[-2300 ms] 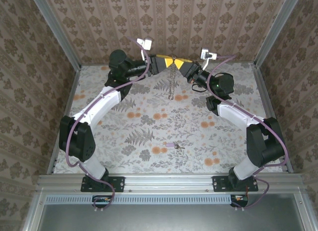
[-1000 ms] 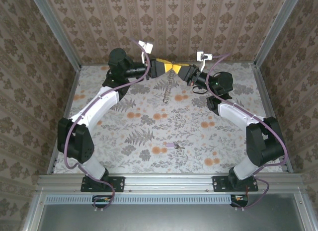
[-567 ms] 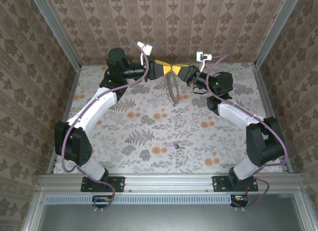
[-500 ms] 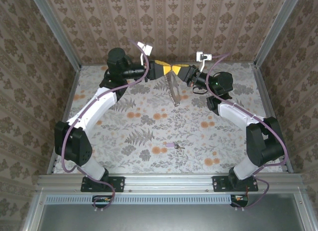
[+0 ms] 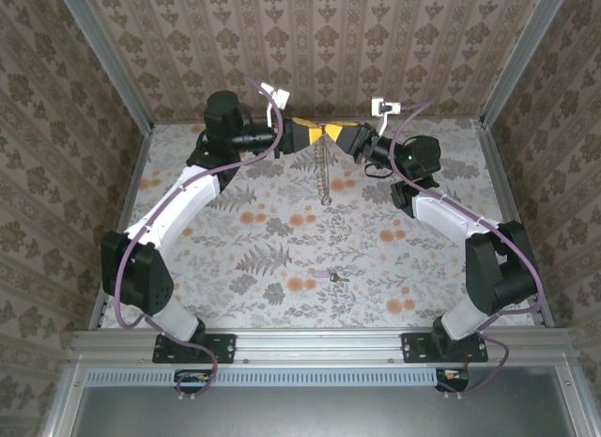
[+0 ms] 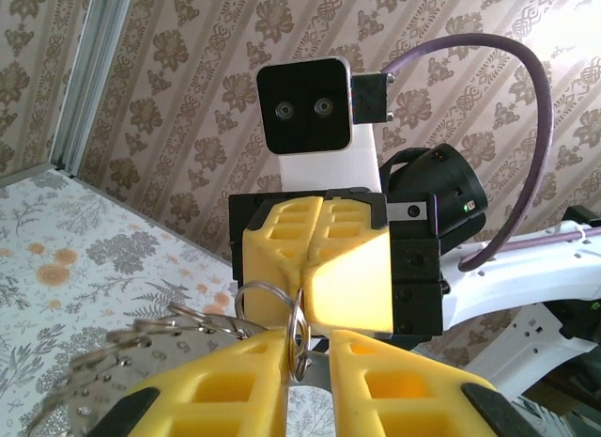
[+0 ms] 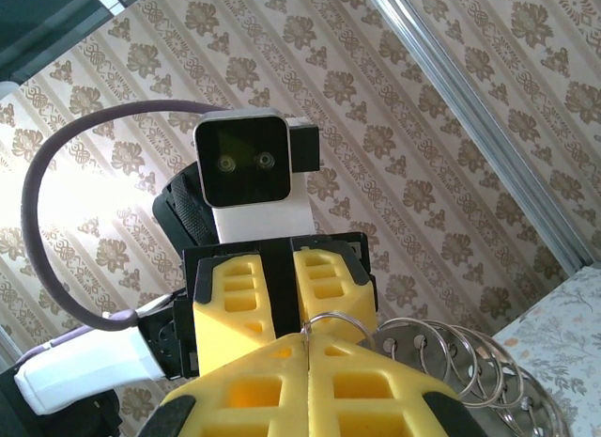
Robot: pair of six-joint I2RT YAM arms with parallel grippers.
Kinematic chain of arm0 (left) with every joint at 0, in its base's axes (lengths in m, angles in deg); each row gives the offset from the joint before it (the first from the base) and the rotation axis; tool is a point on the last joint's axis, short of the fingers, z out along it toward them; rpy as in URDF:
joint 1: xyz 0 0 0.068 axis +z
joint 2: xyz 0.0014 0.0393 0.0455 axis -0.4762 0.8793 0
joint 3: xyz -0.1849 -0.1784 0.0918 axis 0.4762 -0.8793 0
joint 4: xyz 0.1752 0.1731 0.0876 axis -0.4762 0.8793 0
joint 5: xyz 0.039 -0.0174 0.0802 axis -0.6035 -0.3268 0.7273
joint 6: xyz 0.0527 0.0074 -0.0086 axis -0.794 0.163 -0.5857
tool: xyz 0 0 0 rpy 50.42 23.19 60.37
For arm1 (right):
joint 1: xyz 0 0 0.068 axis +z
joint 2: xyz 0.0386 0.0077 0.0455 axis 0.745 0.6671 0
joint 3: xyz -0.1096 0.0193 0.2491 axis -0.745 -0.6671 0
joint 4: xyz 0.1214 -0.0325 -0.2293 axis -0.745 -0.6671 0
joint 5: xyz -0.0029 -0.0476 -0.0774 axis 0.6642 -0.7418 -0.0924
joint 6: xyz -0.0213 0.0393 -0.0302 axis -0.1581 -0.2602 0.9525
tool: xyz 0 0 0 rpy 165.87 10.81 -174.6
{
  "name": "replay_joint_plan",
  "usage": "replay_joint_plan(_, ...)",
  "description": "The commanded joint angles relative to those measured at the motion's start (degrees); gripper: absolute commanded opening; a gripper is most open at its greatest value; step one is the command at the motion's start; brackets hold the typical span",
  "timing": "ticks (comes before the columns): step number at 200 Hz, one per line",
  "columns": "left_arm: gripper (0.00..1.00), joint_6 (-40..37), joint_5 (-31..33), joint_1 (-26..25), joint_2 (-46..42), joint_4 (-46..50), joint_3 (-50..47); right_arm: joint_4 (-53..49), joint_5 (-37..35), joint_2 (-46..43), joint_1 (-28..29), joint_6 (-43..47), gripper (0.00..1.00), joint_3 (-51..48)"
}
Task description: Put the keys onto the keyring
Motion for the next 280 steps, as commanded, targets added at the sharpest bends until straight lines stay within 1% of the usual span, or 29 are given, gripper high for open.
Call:
replay_joint_plan(1,0.23,-2.85,1.32,0.40,-2.90,1.62,-0.41,1.38,-0.31,0.35,-0.28,0.30,0.00,0.57)
replay_joint_plan(13,0.35,-2.85,2.30,0.55,-3.21,1.39,-0.68,1.39,-0.31,0.34,-0.35,0.30,0.00,0.57)
replay_joint_plan(27,0.44,-2.55,3.29,0.75,-3.56,0.68,-1.15,1.34,-0.33,0.25,-0.30,0.37,0.00,0.48)
replay_joint_plan(37,0.53,-2.21,3.92,0.77,-3.90,0.32,-1.50,1.32,-0.33,0.18,-0.33,0.39,0.00,0.31)
replay_joint_plan(46,0.58,-1.98,4.44,0.75,-4.26,-0.12,-1.89,1.26,-0.42,0.17,-0.35,0.40,0.00,0.31)
replay_joint_plan(63,0.63,-1.00,5.12,0.75,-4.99,-1.58,-2.71,1.24,-0.42,0.15,-0.30,0.51,0.00,0.26)
replay_joint_plan(83,0.62,0.15,4.51,0.75,-5.25,-3.28,-3.11,1.20,-0.40,0.18,-0.35,0.44,0.00,0.32)
replay_joint_plan(117,0.54,0.92,2.81,0.75,-4.70,-3.90,-2.74,1.22,-0.32,0.34,-0.33,0.38,0.00,0.39)
replay_joint_plan(136,0.51,1.14,2.29,0.78,-4.06,-4.07,-2.40,1.21,-0.26,0.28,-0.27,0.29,0.00,0.40)
replay_joint_plan(241,0.50,1.65,1.55,0.75,-1.15,-4.26,-0.26,1.22,0.11,0.34,-0.16,0.17,0.00,0.84)
replay_joint_plan(280,0.47,1.89,1.54,0.66,-0.85,-4.70,0.00,1.13,0.02,0.34,-0.15,0.10,0.00,0.75)
